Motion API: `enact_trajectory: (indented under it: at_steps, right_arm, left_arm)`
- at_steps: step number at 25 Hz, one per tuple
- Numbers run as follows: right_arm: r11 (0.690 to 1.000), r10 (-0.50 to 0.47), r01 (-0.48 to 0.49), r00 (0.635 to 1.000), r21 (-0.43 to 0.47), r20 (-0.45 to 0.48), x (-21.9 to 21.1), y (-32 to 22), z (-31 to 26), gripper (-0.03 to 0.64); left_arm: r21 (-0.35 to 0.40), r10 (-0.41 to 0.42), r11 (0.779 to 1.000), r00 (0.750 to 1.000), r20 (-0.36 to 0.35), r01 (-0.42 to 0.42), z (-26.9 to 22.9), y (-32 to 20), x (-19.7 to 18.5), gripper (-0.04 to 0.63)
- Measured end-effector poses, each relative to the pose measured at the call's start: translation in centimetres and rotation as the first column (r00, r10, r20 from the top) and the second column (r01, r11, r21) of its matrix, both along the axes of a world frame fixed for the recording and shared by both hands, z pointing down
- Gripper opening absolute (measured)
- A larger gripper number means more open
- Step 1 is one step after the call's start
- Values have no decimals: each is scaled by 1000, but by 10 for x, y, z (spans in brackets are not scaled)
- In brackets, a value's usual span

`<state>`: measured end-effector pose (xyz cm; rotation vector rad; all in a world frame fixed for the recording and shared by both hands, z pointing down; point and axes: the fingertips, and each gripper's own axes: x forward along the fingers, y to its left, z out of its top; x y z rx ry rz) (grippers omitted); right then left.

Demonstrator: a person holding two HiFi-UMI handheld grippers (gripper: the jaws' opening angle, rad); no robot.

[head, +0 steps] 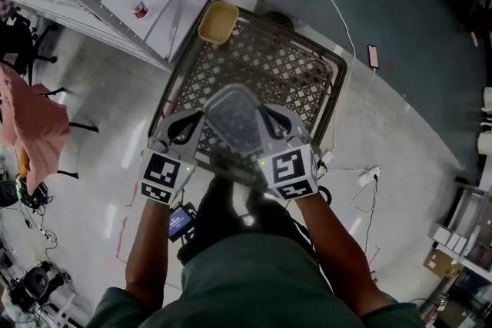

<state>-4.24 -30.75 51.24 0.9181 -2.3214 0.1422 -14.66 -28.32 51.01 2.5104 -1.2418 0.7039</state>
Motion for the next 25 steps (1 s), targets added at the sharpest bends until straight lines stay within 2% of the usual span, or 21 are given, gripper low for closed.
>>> enact_trajectory:
  at_steps: [10,25]
  right_arm:
    - [990,-7,0,999,144,48,13,3,-86,20]
    - [949,-9,-26,994,313,113,43,32,-195,20]
  left_arm:
    - [141,72,987,997,18,-74,-83,2,16,0]
    - [326,85,941,996,23,-88,-180,26,30,0]
